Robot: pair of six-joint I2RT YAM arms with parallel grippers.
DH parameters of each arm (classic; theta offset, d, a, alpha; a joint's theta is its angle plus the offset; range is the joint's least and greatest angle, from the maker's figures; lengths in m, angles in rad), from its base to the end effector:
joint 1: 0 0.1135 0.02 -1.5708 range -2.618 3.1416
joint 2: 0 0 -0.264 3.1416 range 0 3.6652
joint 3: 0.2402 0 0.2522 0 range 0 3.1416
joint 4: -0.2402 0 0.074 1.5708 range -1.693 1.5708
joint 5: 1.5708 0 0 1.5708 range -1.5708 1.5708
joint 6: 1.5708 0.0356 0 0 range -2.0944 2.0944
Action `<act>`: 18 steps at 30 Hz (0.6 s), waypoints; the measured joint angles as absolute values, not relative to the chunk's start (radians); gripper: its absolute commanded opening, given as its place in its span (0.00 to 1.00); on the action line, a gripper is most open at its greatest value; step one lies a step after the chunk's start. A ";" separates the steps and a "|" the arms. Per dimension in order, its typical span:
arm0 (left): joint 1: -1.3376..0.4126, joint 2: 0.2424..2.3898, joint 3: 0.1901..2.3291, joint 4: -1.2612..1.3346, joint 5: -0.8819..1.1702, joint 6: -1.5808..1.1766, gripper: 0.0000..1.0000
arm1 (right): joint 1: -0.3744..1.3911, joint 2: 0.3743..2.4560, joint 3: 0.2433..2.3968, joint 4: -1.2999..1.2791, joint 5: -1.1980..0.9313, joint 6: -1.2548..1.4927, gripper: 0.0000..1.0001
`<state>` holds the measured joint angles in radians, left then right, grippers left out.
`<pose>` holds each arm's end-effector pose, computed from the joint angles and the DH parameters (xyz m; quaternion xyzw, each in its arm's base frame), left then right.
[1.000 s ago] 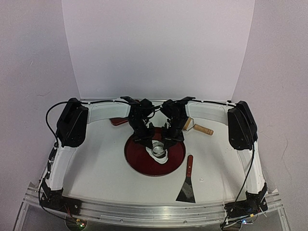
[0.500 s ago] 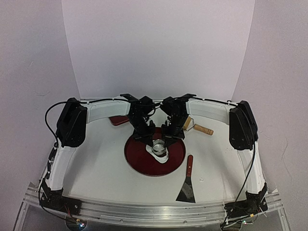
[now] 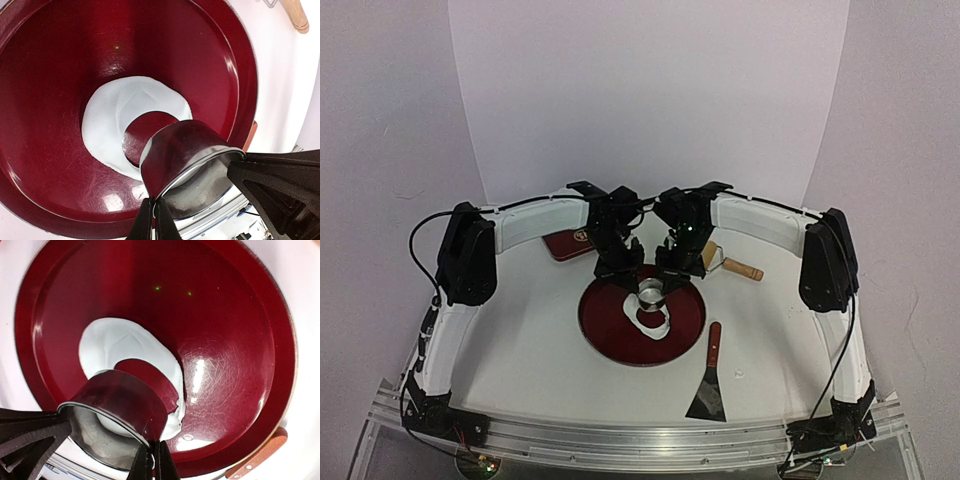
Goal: Roll out the dumpling wrappers from the dough
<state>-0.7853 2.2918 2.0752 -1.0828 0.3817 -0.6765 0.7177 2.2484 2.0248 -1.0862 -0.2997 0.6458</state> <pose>0.3266 -0.3453 0.2146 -0.0785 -0.9700 0.2286 0.0266 0.3438 0.3141 0.2190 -0.0546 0.9791 0.1960 0.0066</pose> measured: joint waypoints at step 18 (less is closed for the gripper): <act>-0.788 2.282 1.983 -1.019 0.415 -0.674 0.00 | 0.718 2.241 1.933 -1.030 -0.338 0.646 0.00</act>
<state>-0.7876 2.2822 1.9833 -1.0194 0.4149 -0.6743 0.7177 2.2410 1.9329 -1.0298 -0.3380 0.6464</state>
